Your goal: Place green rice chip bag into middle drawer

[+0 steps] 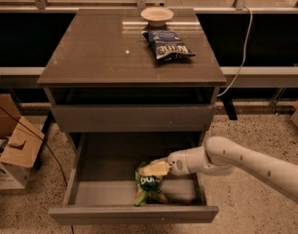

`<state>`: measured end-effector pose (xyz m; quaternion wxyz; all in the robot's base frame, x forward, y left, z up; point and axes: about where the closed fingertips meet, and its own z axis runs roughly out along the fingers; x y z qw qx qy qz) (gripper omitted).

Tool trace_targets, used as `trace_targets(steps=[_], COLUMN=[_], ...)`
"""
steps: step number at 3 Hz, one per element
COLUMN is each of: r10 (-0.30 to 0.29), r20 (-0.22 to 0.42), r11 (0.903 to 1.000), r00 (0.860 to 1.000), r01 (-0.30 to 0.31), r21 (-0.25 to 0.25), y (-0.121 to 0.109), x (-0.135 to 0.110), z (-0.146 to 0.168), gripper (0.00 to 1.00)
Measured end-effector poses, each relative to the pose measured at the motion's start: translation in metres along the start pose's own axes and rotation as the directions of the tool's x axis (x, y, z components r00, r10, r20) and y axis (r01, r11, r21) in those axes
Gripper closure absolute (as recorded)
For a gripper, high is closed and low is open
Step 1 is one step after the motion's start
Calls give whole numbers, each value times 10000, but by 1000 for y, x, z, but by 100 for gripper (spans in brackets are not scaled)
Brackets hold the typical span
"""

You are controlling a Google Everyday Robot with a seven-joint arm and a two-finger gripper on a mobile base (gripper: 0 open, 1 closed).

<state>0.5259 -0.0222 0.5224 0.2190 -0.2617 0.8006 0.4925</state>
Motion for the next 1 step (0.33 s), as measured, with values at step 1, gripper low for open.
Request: trace_targets(steps=[1], r10=[20], r20=[-26], r11=[10000], r00=[10000], r01=[-20], r21=[-17], y=[0], x=[0], z=[2], gripper=[0])
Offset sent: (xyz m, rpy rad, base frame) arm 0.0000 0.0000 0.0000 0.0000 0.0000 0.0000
